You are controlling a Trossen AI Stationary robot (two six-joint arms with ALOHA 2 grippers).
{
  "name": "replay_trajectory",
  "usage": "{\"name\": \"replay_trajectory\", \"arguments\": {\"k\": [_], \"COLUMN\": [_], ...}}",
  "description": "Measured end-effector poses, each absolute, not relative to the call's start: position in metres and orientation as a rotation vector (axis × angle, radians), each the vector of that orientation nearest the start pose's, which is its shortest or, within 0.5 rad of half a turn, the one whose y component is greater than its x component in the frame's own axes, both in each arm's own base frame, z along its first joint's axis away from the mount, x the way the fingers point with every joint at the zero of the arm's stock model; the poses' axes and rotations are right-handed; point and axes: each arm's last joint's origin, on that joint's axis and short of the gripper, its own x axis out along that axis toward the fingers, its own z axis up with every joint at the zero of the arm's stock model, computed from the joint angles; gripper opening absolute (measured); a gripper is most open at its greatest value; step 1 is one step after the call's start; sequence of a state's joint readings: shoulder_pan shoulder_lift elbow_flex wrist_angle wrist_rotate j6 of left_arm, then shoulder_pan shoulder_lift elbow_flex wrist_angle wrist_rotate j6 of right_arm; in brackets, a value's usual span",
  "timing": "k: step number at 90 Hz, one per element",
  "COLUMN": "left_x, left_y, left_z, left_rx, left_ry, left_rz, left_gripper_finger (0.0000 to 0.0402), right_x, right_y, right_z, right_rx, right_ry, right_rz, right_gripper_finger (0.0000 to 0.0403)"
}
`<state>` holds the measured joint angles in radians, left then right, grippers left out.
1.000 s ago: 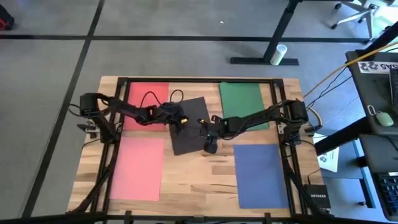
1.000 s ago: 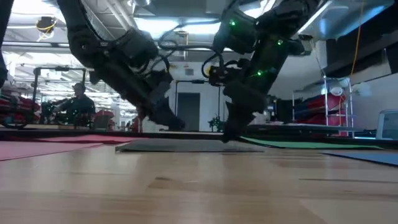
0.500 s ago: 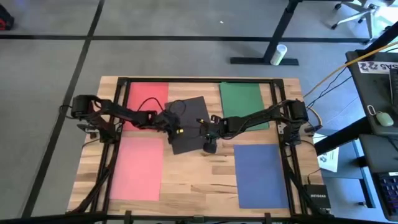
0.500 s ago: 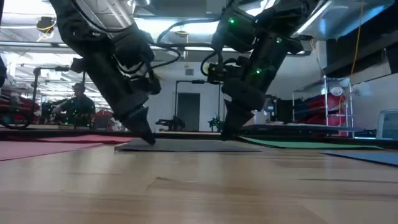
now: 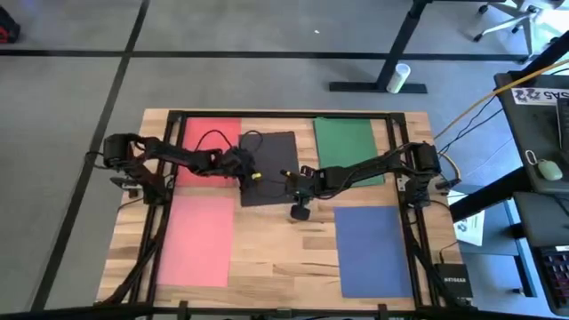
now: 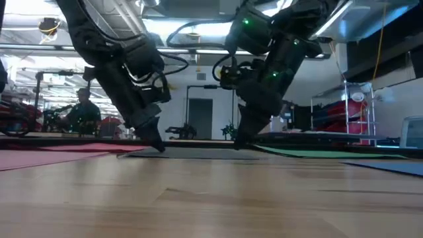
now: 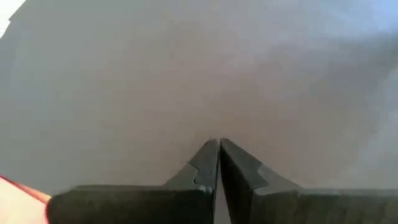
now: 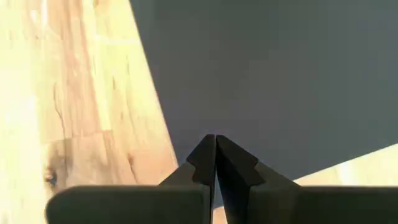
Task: Organize paper
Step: Put the black paper on the bottom center of the table
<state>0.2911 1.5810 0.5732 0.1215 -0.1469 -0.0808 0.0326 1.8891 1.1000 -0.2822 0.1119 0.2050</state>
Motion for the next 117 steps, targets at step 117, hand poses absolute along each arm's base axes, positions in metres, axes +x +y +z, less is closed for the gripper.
{"name": "replay_trajectory", "arguments": {"k": [117], "left_x": [0.252], "left_y": [0.093], "left_z": [0.119], "left_rx": [-0.129], "left_ry": [0.838], "left_rz": [0.465], "left_gripper_finger": [0.0], "right_x": [0.378], "right_y": [0.003], "right_z": [0.125], "right_rx": [0.166], "right_ry": [0.835], "right_rz": [-0.25], "right_gripper_finger": [0.0]}}
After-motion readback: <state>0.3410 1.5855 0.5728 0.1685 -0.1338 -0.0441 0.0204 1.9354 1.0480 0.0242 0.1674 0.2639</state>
